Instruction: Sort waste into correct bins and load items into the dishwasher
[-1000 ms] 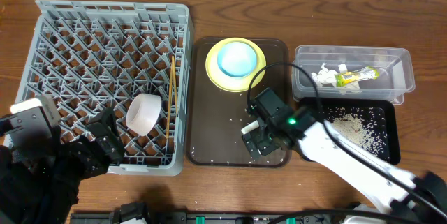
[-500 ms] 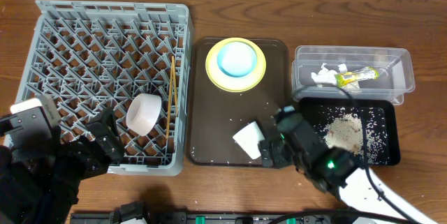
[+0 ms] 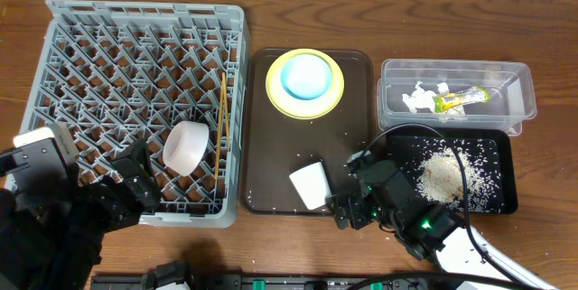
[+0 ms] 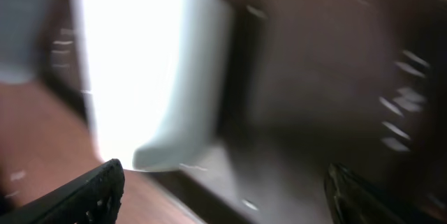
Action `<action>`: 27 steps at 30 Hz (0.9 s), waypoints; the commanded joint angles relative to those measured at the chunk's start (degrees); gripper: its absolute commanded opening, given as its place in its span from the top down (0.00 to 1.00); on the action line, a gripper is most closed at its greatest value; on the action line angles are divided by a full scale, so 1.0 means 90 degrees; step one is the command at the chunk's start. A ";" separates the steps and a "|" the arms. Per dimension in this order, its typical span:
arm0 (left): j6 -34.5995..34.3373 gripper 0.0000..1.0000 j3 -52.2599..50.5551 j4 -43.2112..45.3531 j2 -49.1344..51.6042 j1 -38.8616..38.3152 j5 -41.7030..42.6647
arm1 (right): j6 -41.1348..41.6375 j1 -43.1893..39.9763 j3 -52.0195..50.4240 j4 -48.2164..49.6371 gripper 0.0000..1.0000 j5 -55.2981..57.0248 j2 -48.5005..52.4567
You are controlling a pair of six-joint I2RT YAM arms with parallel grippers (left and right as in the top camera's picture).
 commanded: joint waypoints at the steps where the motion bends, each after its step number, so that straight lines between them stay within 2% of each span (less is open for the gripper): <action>1: -0.0056 0.03 0.0029 0.0022 0.0002 0.0015 -0.0036 | -0.0495 0.0092 0.0049 0.0194 0.09 -0.1243 -0.0046; 3: -0.0056 0.03 0.0032 0.0022 0.0002 0.0015 -0.0036 | -0.0243 0.0233 0.0049 0.0233 0.09 -0.1137 -0.0046; 7: -0.0056 0.03 0.0032 0.0022 0.0002 0.0015 -0.0036 | 0.0534 0.0668 0.0049 0.0039 0.09 0.0262 -0.0032; 11: -0.0056 0.03 0.0032 0.0022 0.0002 0.0015 -0.0036 | 0.1175 0.1010 0.0049 0.0199 0.11 0.0974 0.0010; 17: -0.0056 0.03 0.0032 0.0022 0.0002 0.0015 -0.0036 | 0.2820 0.1486 0.0051 0.0308 0.14 0.2273 0.0573; 21: -0.0056 0.03 0.0032 0.0022 0.0002 0.0015 -0.0036 | 0.3201 0.1503 0.0051 0.0457 0.16 0.2402 0.0678; 27: -0.0056 0.03 0.0032 0.0022 0.0002 0.0015 -0.0036 | 0.3242 0.1528 0.0049 0.0658 0.23 0.2778 0.0702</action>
